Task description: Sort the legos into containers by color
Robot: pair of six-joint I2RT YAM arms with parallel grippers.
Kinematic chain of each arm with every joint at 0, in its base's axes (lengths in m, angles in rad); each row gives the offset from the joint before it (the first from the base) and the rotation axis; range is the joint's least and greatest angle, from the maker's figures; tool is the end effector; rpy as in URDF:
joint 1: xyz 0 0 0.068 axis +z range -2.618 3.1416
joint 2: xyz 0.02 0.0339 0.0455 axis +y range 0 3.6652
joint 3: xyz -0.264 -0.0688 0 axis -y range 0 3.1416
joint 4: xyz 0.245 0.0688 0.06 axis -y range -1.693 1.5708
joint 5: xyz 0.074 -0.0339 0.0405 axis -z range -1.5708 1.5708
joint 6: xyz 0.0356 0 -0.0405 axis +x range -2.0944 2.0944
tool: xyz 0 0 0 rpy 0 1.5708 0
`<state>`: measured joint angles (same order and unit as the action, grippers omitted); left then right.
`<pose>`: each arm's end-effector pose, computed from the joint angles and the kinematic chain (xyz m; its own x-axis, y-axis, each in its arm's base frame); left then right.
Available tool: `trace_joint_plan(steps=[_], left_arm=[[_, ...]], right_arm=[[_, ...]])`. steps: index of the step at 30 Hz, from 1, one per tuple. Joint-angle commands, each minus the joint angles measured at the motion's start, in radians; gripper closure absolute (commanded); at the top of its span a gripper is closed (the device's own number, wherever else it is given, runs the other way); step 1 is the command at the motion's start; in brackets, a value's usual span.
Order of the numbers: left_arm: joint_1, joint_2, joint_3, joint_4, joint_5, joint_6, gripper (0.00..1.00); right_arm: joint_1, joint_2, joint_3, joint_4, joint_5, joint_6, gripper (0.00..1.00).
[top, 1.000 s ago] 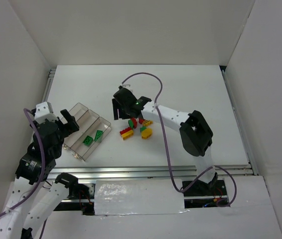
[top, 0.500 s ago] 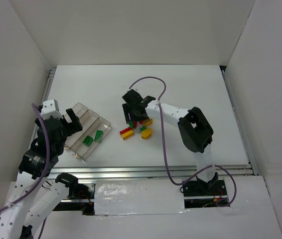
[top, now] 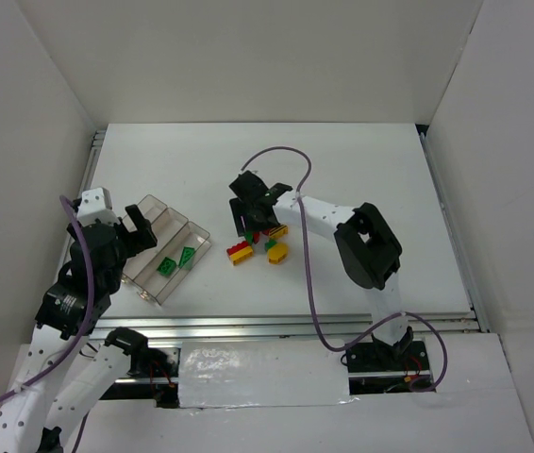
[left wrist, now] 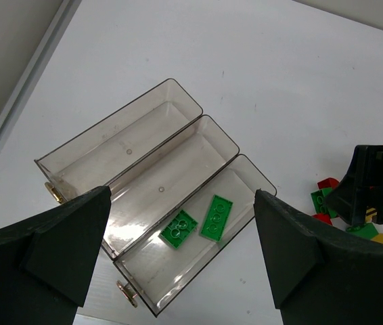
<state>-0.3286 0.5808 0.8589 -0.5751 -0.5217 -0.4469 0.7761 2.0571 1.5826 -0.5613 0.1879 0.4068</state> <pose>0.1181 -0.0215 0.3526 -0.1758 -0.3359 -0.9253 -0.2741 0.9195 -0.2817 0.3217 0.3065 0.1946 -0.8092 -0.2496 -0.5318 -0.3267 0.9436 0.0541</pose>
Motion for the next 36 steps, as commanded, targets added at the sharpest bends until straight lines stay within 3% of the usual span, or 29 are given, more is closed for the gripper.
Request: trace_joint_plan(steps=[1, 25, 28, 32, 34, 36], left_arm=[[0.002, 0.002, -0.001, 0.04, 0.005, 0.019, 0.0], [0.002, 0.001, -0.003, 0.041, 0.017, 0.025, 0.0], [0.003, 0.002, -0.004, 0.04, 0.019, 0.025, 0.0], [0.002, 0.004, -0.004, 0.041, 0.02, 0.027, 0.01], [0.002, 0.005, -0.004, 0.044, 0.025, 0.027, 0.01], [0.002, 0.013, -0.003, 0.041, 0.031, 0.025, 0.0]], right_arm=[[0.032, -0.018, 0.027, 0.014, 0.041, 0.007, 0.26], [0.025, 0.11, 0.106, -0.034, 0.042, 0.033, 0.27], [0.023, 0.124, 0.109, -0.037, 0.038, 0.033, 0.33], [0.025, 0.104, 0.099, -0.012, 0.053, 0.038, 0.53], [0.025, 0.092, 0.093, -0.005, 0.064, 0.038, 0.57], [0.022, 0.074, 0.09, 0.004, 0.076, 0.033, 0.72]])
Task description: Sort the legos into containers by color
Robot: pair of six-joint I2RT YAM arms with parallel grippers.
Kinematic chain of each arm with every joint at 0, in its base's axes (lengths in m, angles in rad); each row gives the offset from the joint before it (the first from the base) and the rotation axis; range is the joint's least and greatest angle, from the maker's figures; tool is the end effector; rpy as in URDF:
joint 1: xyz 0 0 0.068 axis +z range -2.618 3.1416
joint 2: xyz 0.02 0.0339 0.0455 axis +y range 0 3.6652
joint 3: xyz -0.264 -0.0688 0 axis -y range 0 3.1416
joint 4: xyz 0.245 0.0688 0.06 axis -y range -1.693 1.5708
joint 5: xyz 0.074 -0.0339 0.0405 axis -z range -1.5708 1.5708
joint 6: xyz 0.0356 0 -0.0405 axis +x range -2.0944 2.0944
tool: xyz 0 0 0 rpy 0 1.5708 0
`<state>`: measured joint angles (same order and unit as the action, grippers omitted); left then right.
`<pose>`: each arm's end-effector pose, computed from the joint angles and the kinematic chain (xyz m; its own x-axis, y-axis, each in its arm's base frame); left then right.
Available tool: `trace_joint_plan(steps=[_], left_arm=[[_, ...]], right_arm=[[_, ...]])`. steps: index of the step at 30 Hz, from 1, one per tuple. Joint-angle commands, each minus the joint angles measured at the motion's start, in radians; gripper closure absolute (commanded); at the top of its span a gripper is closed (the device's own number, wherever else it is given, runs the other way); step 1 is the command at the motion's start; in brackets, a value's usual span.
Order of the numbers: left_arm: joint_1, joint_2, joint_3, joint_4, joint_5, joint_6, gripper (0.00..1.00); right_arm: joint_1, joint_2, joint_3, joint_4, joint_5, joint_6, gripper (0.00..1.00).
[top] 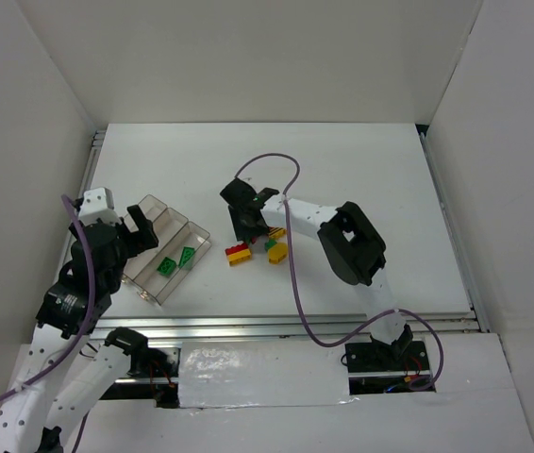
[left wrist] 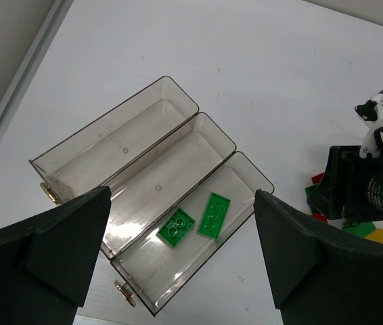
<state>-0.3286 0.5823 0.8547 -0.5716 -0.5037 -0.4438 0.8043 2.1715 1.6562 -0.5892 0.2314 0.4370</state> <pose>0.1190 -0.0224 0.3514 -0.1859 -0.3339 -0.9241 -0.2588 0.9239 -0.2818 0.3255 0.3263 0.1657 -0.8278 -0.2658 -0.4940 -0.3082 0.9513 0.0047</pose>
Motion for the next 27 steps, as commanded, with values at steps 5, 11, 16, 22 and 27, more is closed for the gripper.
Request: trace_joint_plan(steps=[5, 11, 16, 22, 27], left_arm=[[0.002, 0.027, 0.007, 0.056, 0.08, -0.004, 0.01], [0.002, 0.102, 0.061, 0.091, 0.348, -0.133, 0.0], [0.002, 0.14, 0.023, 0.206, 0.624, -0.344, 0.0], [-0.032, 0.181, -0.12, 0.587, 0.95, -0.594, 0.02], [-0.171, 0.247, -0.094, 0.612, 0.878, -0.579, 0.02]], right_arm=[[-0.004, -0.129, 0.001, 0.046, 0.083, 0.006, 1.0], [0.041, -0.462, -0.269, 0.138, 0.105, 0.028, 1.0], [0.133, -0.729, -0.449, 0.187, 0.112, 0.072, 1.0], [0.231, -0.878, -0.552, 0.209, 0.153, 0.144, 1.0], [0.312, -0.906, -0.526, 0.174, 0.209, 0.169, 1.0]])
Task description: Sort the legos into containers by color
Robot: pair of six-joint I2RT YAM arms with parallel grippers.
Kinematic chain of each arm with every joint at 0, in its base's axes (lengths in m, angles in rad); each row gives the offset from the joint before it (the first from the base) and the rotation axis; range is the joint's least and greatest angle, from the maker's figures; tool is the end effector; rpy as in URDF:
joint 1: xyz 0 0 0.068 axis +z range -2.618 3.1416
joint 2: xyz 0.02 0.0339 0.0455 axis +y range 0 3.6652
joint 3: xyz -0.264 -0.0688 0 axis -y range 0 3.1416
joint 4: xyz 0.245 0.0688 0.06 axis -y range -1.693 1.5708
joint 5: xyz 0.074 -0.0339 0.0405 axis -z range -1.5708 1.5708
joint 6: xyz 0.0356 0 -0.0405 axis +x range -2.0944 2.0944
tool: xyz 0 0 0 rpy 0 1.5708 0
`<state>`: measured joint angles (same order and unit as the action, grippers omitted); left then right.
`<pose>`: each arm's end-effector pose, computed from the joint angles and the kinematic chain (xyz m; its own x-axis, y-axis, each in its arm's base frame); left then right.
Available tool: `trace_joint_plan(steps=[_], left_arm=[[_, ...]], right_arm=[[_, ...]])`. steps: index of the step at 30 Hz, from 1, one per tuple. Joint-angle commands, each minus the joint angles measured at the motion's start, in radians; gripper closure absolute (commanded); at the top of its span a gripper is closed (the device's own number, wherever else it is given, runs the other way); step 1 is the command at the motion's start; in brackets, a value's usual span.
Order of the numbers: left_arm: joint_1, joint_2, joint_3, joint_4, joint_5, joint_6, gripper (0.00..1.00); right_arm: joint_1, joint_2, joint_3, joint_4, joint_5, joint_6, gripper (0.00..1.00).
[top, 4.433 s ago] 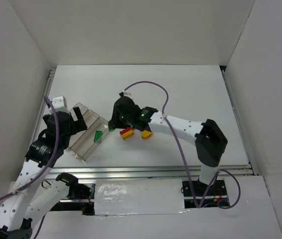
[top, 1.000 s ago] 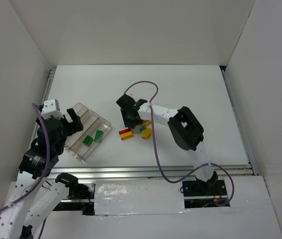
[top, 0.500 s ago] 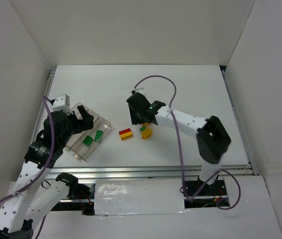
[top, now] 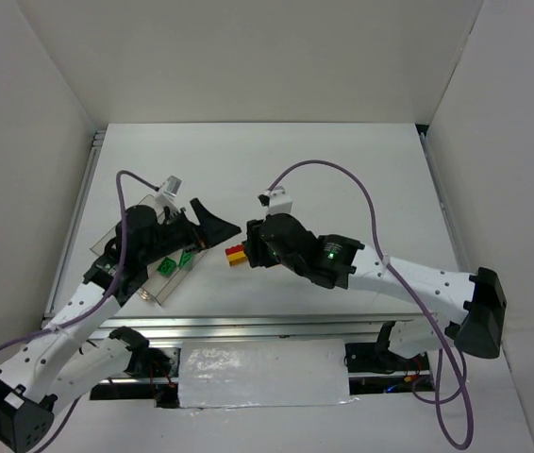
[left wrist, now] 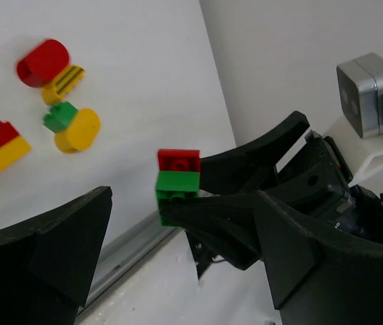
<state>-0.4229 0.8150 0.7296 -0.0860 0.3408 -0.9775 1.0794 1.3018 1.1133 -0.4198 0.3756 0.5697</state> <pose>0.1721 -0.0905 0.3262 -0.6567 -0.5614 -0.5036 0.2552 0.4630 -0.8488 0.1482 0.2492 0.3198 -0.5929 -0.0444 -0.8041 -0.4256 0.8649 0.2661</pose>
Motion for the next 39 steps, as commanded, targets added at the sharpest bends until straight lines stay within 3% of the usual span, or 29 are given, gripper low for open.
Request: trace_joint_plan(steps=[1, 10, 21, 24, 25, 27, 30, 34, 37, 38, 39], left_arm=[[-0.1, 0.024, 0.034, 0.123, 0.015, -0.043, 0.02], [-0.163, 0.093, 0.011, 0.138, -0.023, -0.039, 0.08], [-0.183, 0.147, 0.007, 0.238, 0.108, -0.041, 0.21], [-0.191, 0.158, 0.001, 0.279, 0.129, -0.052, 0.35], [-0.192, 0.156, 0.001, 0.279, 0.13, -0.047, 0.46], [-0.194, 0.147, 0.004, 0.273, 0.129, -0.043, 0.57], [-0.195, 0.136, 0.011, 0.262, 0.13, -0.035, 0.86], [-0.197, 0.138, 0.019, 0.275, 0.162, -0.027, 0.97], [-0.195, 0.145, 0.019, 0.301, 0.193, -0.01, 1.0], [-0.194, 0.144, 0.019, 0.304, 0.194, 0.003, 1.0], [-0.195, 0.139, 0.017, 0.308, 0.199, 0.011, 1.0]], right_arm=[[0.045, -0.036, 0.028, 0.004, 0.072, 0.033, 1.0], [0.088, -0.067, 0.051, 0.003, 0.125, 0.025, 1.0], [0.091, -0.118, 0.023, 0.095, 0.108, -0.017, 1.0], [0.09, -0.105, 0.036, 0.095, 0.109, -0.022, 1.0], [0.091, -0.102, 0.039, 0.093, 0.112, -0.022, 0.99], [0.09, -0.092, 0.039, 0.092, 0.134, -0.024, 0.99], [0.089, -0.07, 0.043, 0.088, 0.164, -0.022, 0.99], [0.088, -0.05, 0.04, 0.122, 0.152, -0.03, 0.98], [0.085, -0.061, 0.02, 0.148, 0.106, -0.031, 0.65], [0.082, -0.084, 0.01, 0.162, 0.076, -0.046, 0.48], [0.061, -0.097, -0.019, 0.194, -0.026, -0.056, 0.45]])
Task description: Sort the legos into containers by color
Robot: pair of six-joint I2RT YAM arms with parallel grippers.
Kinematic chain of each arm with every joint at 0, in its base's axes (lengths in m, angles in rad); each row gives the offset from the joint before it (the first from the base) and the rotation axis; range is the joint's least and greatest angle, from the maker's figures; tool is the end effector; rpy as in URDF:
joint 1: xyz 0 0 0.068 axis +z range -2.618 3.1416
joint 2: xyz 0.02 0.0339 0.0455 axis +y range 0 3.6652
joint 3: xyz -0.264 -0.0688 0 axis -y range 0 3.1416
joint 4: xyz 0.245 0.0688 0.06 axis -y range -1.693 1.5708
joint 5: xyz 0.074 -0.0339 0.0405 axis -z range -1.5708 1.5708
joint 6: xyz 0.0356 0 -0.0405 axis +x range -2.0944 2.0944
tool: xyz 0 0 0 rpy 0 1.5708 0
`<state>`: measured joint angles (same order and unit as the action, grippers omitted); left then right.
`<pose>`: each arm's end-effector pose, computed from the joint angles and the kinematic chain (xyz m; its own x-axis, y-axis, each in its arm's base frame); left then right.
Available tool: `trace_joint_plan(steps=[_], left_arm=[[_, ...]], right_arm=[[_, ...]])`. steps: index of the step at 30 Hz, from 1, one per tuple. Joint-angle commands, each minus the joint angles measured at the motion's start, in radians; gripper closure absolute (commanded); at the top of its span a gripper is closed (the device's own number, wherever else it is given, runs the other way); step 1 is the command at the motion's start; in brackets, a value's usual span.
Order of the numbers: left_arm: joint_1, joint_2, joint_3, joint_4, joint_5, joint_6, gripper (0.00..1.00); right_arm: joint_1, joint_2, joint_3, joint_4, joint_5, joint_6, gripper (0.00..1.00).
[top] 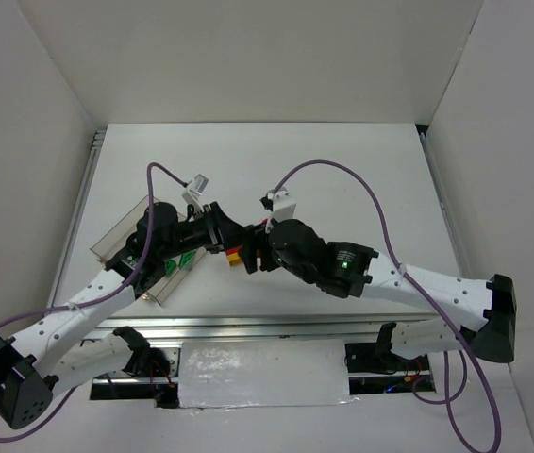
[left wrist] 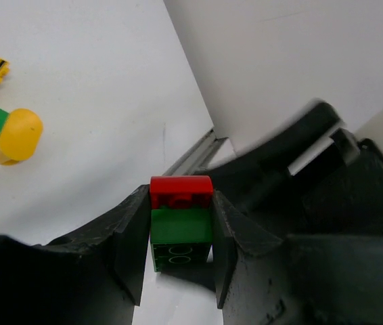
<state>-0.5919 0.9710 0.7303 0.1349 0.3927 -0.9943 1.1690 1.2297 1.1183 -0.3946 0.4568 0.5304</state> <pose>0.1829 -0.1394 0.3200 -0.7447 -0.4327 -0.5082 0.3796 0.3516 -0.8557 0.1218 0.2465 0.3433 -0.5050 -0.0276 -0.8627 -0.4865 0.8347 0.2581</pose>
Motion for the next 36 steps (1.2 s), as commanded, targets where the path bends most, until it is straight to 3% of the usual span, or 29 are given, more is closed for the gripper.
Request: trace_joint_plan(steps=[1, 4, 16, 20, 25, 32, 36], left_arm=[[-0.026, -0.021, 0.014, 0.089, 0.144, 0.037, 1.0], [-0.025, -0.04, 0.004, 0.106, 0.155, 0.049, 1.0], [-0.025, -0.054, 0.014, 0.163, 0.285, 0.141, 1.0], [-0.025, -0.063, 0.018, 0.132, 0.282, 0.169, 1.0], [-0.025, -0.071, -0.009, 0.252, 0.348, 0.135, 1.0], [-0.025, -0.087, -0.019, 0.284, 0.399, 0.143, 1.0], [-0.025, -0.103, -0.025, 0.299, 0.414, 0.148, 1.0]], right_arm=[[-0.043, -0.057, -0.041, 0.181, -0.162, -0.027, 0.08], [-0.109, -0.122, -0.112, 0.233, -0.333, -0.024, 0.01], [-0.342, -0.383, -0.307, 0.392, -0.955, -0.015, 0.01], [-0.347, -0.397, -0.302, 0.433, -1.007, -0.001, 0.02], [-0.368, -0.358, -0.301, 0.439, -1.024, 0.011, 0.06], [-0.379, -0.361, -0.316, 0.442, -1.027, -0.007, 0.07], [-0.379, -0.358, -0.324, 0.47, -1.087, -0.007, 0.21]])
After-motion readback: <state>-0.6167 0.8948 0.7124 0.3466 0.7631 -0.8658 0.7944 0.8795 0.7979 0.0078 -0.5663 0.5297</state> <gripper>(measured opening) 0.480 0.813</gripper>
